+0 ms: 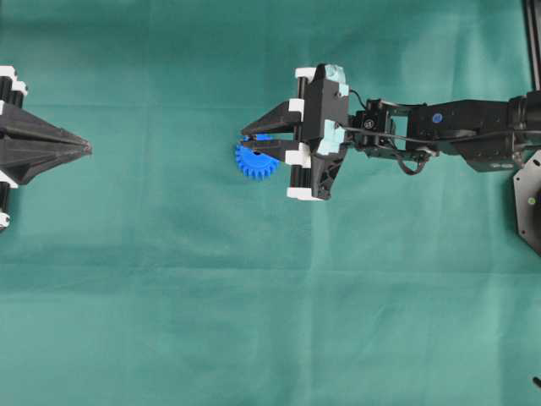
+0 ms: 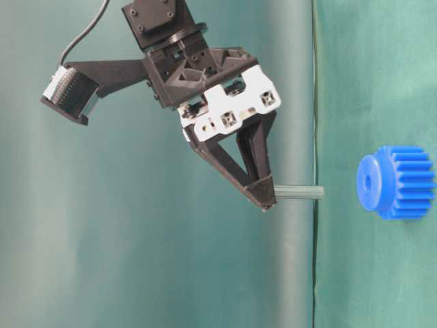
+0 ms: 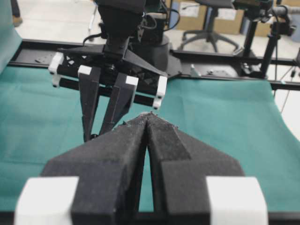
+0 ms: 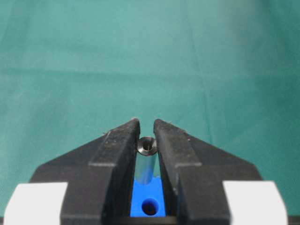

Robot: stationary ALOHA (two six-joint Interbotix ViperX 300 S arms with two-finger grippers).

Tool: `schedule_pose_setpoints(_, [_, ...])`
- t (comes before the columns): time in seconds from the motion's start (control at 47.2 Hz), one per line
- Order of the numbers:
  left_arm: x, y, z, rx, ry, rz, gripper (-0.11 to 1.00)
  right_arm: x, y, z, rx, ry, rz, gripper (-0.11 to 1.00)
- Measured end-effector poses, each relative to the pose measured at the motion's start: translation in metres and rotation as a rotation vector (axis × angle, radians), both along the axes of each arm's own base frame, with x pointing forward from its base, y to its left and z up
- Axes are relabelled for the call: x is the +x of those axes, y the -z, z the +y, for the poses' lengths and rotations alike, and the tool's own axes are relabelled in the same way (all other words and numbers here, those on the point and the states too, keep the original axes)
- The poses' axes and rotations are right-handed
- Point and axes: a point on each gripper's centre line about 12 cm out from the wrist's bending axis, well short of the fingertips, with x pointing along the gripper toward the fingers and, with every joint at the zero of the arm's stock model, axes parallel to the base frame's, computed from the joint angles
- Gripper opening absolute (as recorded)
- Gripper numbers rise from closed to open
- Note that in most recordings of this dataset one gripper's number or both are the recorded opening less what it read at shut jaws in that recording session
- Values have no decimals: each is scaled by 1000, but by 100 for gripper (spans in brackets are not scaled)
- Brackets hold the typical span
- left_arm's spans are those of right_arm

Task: Insert the shaft placed at a random location into the center hole of the small gear at another random location.
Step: 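Lower the shaft into the blue gear's center hole with the right gripper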

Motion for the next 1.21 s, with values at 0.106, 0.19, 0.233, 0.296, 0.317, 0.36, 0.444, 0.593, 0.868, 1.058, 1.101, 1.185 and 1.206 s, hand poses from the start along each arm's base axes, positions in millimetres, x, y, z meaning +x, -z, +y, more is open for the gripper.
schedule_pose_setpoints(0.106, [0, 0, 0, 1, 0, 0, 0, 0, 0, 0, -1, -1, 0, 27])
schedule_pose_setpoints(0.19, [0, 0, 0, 0, 0, -2, 0, 0, 0, 0, -3, -2, 0, 27])
schedule_pose_setpoints(0.233, [0, 1, 0, 1, 0, 2, 0, 0, 0, -1, -3, 0, 0, 27])
schedule_pose_setpoints(0.296, [0, 0, 0, 2, 0, -2, 0, -1, 1, -1, -2, 2, 2, 27])
schedule_pose_setpoints(0.317, [0, 1, 0, 0, 0, 2, 0, -1, 1, -2, -2, 3, 2, 27])
schedule_pose_setpoints(0.36, [0, 1, 0, 0, 0, 2, 0, 0, 2, -2, -2, 5, 3, 27])
schedule_pose_setpoints(0.444, [0, 0, 0, 0, 0, 0, 0, -1, 7, -6, 1, 13, 17, 27])
schedule_pose_setpoints(0.593, [0, 0, 0, 0, 0, 0, 0, 1, 20, -9, 5, 21, 44, 27])
schedule_pose_setpoints(0.868, [0, 0, 0, 0, 0, 0, 0, 2, 43, -10, 31, 40, 81, 27])
schedule_pose_setpoints(1.058, [0, 0, 0, 1, 0, 0, 0, 2, 44, -10, 33, 41, 82, 27])
schedule_pose_setpoints(1.101, [0, 0, 0, 0, 0, 0, 0, 2, 44, -10, 33, 41, 82, 27])
schedule_pose_setpoints(1.185, [0, 1, 0, 1, 0, 2, 0, 2, 44, -10, 34, 42, 82, 27])
schedule_pose_setpoints(1.206, [0, 0, 0, 0, 0, 0, 0, 2, 44, -10, 32, 41, 81, 27])
